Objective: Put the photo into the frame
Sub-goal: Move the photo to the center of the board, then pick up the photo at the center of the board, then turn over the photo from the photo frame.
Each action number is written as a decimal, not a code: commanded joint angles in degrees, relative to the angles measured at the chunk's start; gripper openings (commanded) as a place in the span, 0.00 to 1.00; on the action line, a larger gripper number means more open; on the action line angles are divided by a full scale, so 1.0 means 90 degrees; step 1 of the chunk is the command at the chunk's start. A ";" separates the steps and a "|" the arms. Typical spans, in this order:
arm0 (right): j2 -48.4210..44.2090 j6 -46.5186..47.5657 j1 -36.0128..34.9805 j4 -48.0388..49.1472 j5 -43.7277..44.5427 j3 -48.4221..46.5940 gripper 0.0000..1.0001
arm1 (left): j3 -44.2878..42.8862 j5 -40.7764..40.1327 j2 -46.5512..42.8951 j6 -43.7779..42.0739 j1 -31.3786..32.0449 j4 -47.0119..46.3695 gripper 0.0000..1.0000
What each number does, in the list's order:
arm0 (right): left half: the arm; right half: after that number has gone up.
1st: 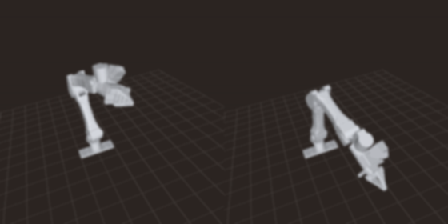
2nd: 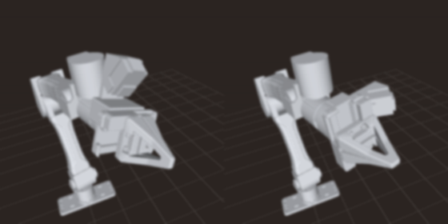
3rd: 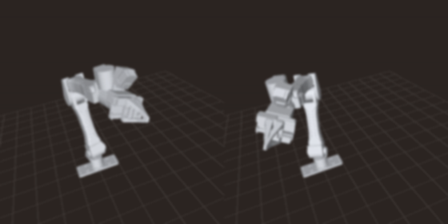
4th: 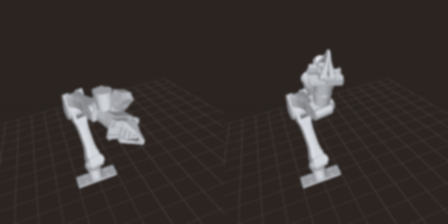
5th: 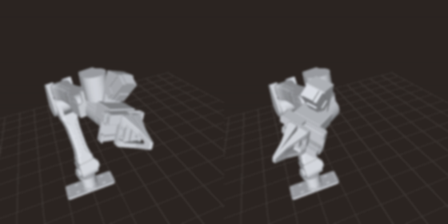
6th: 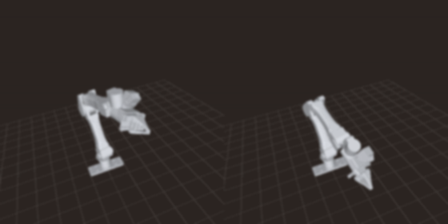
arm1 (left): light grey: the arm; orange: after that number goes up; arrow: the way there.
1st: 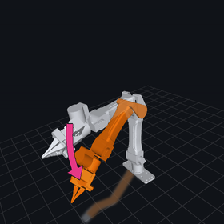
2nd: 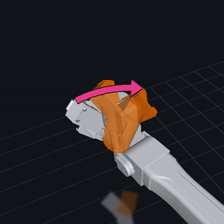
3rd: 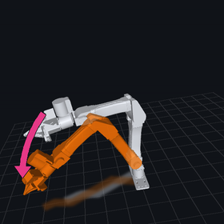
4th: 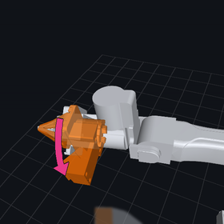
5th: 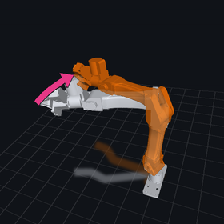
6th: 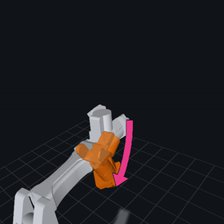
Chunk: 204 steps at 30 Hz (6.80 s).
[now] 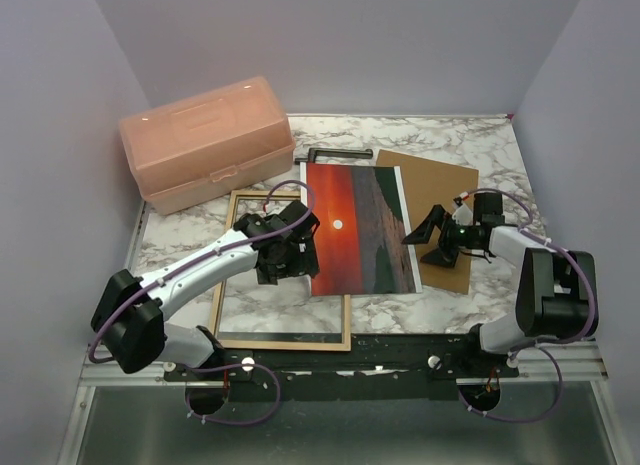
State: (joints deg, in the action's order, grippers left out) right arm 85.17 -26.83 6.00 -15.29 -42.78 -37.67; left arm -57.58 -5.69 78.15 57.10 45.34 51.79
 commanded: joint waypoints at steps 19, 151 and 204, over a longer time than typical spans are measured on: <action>0.0701 0.0203 -0.0491 -0.0040 0.0720 -0.0139 0.97 | 0.1475 0.2773 0.0372 -0.0873 -0.1425 -0.4328 0.87; 0.0664 -0.2053 -0.3173 0.2063 -0.0603 0.0132 0.01 | 0.2130 0.3489 -0.4779 -0.1112 -0.2128 -0.2265 0.83; 0.0847 -0.1620 -0.4794 0.0427 0.2213 -0.1410 0.85 | 0.2039 0.2878 -0.4519 -0.1254 -0.2128 -0.1708 0.84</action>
State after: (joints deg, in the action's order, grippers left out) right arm 94.61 -46.00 -36.80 -3.16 -30.13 -48.51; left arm -36.93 23.14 36.32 47.66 26.59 33.58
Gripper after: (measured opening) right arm 0.822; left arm 0.833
